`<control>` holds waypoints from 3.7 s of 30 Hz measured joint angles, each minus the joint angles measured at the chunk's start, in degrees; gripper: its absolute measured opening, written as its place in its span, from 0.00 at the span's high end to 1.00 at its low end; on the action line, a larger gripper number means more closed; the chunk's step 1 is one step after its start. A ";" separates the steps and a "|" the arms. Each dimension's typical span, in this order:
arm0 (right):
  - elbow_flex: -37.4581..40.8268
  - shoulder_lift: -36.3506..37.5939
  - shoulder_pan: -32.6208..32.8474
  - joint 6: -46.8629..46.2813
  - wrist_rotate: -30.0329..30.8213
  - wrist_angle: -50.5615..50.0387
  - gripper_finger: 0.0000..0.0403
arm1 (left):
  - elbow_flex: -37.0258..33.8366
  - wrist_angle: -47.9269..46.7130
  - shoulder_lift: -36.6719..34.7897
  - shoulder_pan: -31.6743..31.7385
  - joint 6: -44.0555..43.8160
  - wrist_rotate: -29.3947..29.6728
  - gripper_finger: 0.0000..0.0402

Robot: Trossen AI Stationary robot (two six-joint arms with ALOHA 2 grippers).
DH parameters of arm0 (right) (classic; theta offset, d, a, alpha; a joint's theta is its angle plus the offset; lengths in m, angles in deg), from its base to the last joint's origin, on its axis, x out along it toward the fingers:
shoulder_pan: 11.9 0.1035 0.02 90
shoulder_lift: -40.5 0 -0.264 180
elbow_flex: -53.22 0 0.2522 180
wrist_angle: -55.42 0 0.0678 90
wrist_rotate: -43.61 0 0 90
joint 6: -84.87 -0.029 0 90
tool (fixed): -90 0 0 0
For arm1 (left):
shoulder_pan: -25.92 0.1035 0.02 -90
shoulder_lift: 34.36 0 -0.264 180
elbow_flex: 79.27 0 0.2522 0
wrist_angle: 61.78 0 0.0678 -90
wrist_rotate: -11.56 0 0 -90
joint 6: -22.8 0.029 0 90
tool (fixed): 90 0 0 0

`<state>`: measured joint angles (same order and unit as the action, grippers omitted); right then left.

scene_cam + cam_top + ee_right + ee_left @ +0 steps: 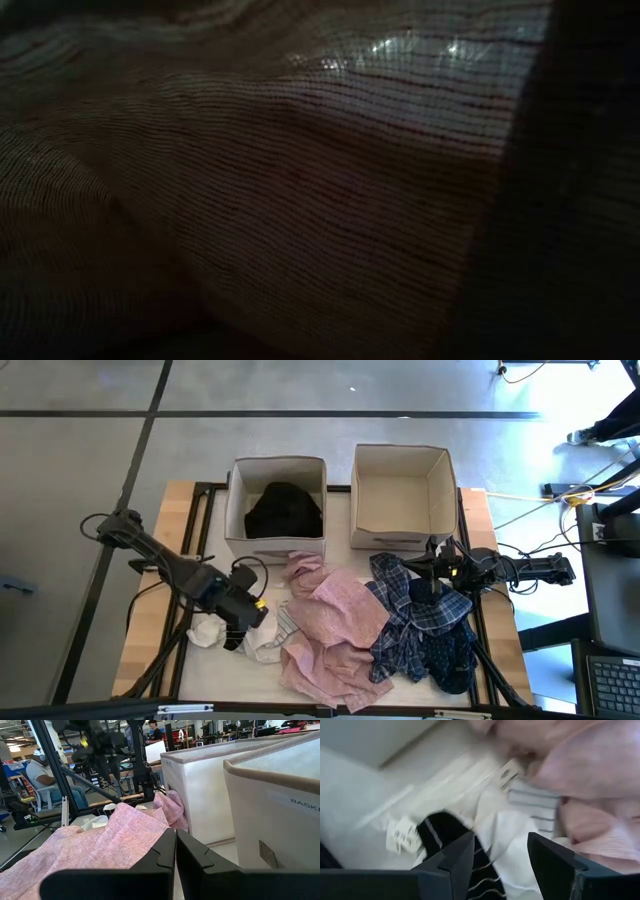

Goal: Sort clothes
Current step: Put the black striped sock into the left laundry organizer

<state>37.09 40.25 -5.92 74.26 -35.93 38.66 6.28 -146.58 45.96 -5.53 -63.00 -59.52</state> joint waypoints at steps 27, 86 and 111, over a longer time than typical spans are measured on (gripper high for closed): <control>-0.02 -0.02 0.00 0.00 0.00 0.00 0.96 | -22.24 15.39 0.00 1.63 -8.13 -2.54 0.56; 0.00 -0.01 0.00 0.44 0.00 0.00 0.96 | 0.47 23.21 -0.46 9.24 39.73 9.03 1.00; -0.02 -0.02 0.00 0.44 0.00 0.00 0.96 | 19.97 24.26 -0.50 28.90 75.51 25.45 1.00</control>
<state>37.07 40.22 -5.92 74.70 -35.93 38.66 26.25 -122.32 45.45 23.36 12.51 -34.07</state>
